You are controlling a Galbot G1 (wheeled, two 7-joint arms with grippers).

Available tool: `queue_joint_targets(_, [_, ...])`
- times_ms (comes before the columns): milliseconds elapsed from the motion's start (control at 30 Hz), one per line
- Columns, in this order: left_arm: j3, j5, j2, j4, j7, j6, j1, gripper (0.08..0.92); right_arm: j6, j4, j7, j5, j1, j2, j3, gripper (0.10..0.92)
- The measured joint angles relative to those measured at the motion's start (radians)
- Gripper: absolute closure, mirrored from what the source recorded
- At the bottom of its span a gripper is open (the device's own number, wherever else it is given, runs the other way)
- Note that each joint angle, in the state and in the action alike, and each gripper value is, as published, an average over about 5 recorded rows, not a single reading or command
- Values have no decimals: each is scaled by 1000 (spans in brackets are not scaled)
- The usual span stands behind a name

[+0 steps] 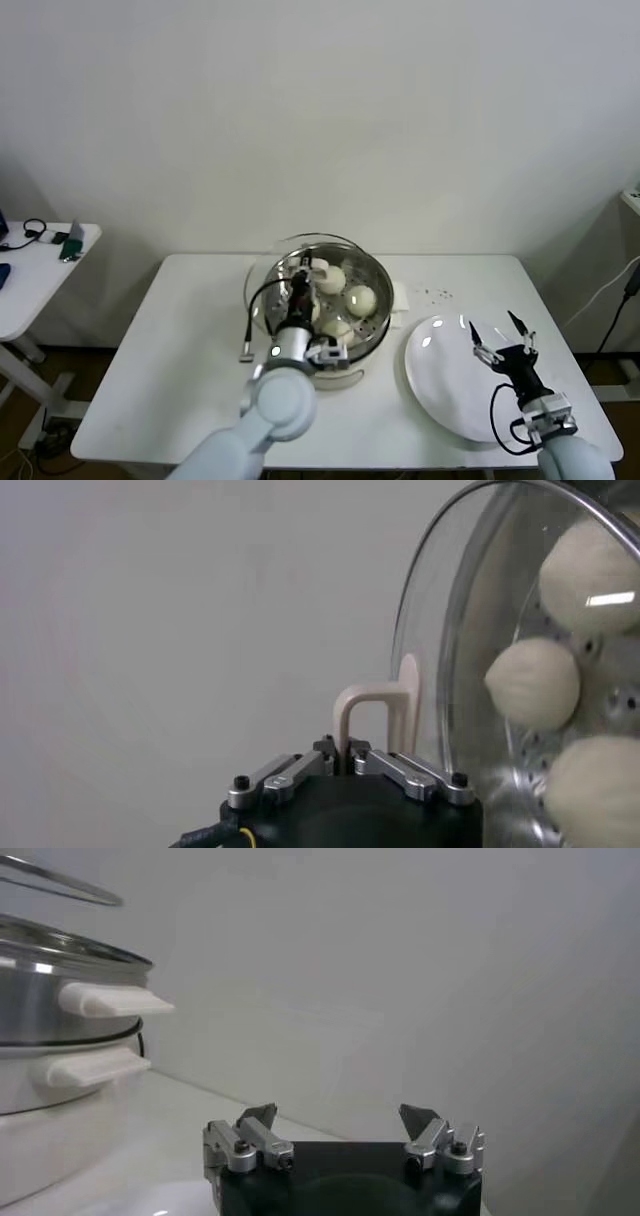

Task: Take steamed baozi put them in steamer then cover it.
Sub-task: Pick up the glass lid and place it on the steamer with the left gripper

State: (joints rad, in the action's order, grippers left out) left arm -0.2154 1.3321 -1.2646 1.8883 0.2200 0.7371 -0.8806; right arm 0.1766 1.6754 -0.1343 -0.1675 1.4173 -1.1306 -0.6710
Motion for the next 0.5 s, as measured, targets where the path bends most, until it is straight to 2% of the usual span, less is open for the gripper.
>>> queue_joint_targets(500, [-28, 29, -91, -89, 14, -1, 22, 849, 10, -10, -4, 10, 2, -18, -10, 203])
